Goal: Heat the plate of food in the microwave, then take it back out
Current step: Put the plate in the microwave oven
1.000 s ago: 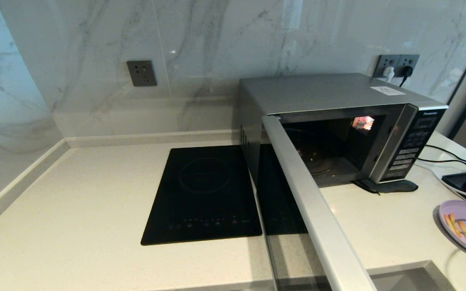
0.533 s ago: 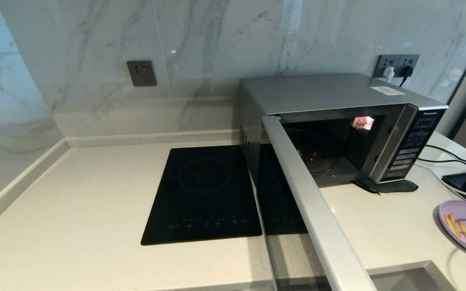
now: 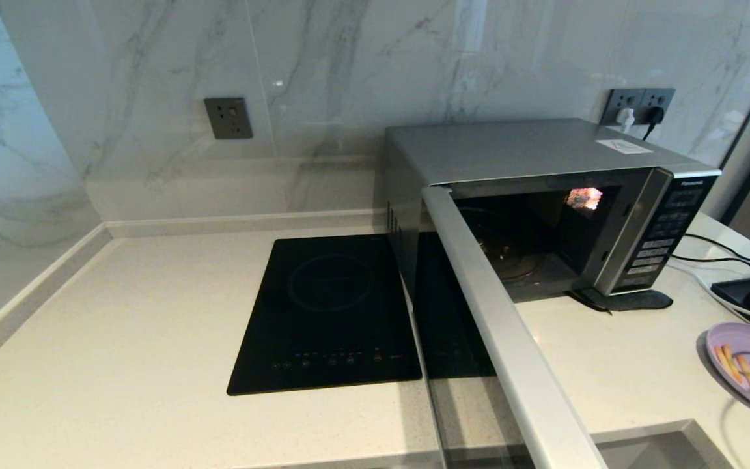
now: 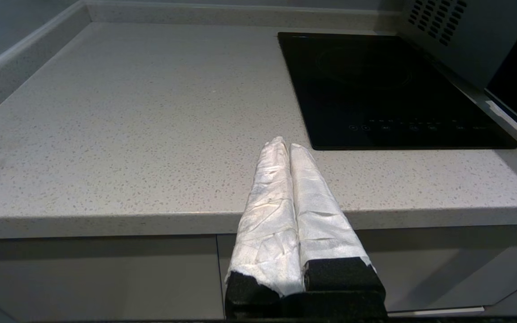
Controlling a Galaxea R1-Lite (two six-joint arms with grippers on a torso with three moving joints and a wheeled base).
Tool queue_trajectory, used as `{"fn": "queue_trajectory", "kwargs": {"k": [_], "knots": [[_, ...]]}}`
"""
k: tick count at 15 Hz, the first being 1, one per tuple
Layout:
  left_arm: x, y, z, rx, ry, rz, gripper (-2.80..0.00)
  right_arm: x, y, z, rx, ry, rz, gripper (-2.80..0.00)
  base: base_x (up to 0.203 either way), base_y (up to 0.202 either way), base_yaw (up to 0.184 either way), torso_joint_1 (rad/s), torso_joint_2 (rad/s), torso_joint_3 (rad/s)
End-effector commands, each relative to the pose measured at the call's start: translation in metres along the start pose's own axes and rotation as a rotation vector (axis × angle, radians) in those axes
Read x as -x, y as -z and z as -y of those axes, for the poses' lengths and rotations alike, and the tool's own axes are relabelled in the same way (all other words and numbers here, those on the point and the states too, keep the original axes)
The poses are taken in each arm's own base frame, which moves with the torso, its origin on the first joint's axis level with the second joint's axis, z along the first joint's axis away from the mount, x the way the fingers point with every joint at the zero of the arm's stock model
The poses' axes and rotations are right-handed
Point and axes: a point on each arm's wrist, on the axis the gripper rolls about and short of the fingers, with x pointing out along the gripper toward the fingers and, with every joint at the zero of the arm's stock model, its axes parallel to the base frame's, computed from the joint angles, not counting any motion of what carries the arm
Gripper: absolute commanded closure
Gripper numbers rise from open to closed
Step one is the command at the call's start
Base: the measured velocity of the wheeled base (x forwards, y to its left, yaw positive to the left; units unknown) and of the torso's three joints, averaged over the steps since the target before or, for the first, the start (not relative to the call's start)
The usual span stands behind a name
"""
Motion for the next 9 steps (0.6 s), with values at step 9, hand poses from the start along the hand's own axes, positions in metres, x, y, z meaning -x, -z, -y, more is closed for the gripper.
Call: {"fn": "queue_trajectory", "kwargs": {"k": [9], "knots": [[-0.0001, -0.0001, 0.0, 0.001, -0.001, -0.001, 0.0, -0.0056, 0.0016, 0.0002, -0.004, -0.016, -0.04, 0.0, 0.0, 0.0, 0.0, 0.0, 0.0, 0.0]]}}
